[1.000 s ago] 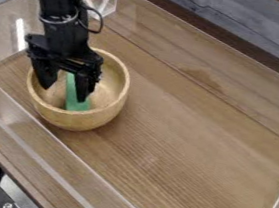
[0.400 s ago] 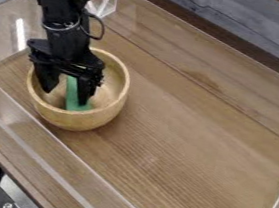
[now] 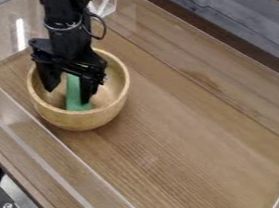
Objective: Move green stick from inside the wooden bowl to the table next to it
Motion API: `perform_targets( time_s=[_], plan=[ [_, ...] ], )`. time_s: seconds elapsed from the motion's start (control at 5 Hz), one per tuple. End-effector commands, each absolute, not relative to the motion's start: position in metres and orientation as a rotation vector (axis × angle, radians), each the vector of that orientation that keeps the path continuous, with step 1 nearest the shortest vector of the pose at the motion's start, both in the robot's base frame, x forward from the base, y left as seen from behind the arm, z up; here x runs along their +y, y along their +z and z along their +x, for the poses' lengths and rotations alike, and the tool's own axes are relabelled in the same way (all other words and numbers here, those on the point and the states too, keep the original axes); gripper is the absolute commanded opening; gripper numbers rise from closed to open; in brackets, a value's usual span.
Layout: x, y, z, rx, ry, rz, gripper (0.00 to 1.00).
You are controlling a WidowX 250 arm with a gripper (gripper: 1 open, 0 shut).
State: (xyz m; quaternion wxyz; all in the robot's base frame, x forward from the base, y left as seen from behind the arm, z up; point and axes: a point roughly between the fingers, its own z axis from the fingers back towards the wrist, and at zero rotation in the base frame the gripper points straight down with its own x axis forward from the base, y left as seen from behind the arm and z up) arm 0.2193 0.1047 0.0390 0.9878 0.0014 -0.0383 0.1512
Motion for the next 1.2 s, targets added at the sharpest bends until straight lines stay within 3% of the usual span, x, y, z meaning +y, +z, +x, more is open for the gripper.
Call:
perform_targets(
  time_s=[0.0, 0.6, 0.8, 1.0],
  plan=[
    [0.106, 0.034, 0.22, -0.075, 0.312, 0.017, 1.0],
    [0.108, 0.021, 0.22, -0.066, 0.333, 0.04, 1.0],
    [0.108, 0.019, 0.22, -0.064, 0.337, 0.044, 0.0],
    [0.107, 0.019, 0.218, -0.045, 0.341, 0.046, 0.0]
  ],
)
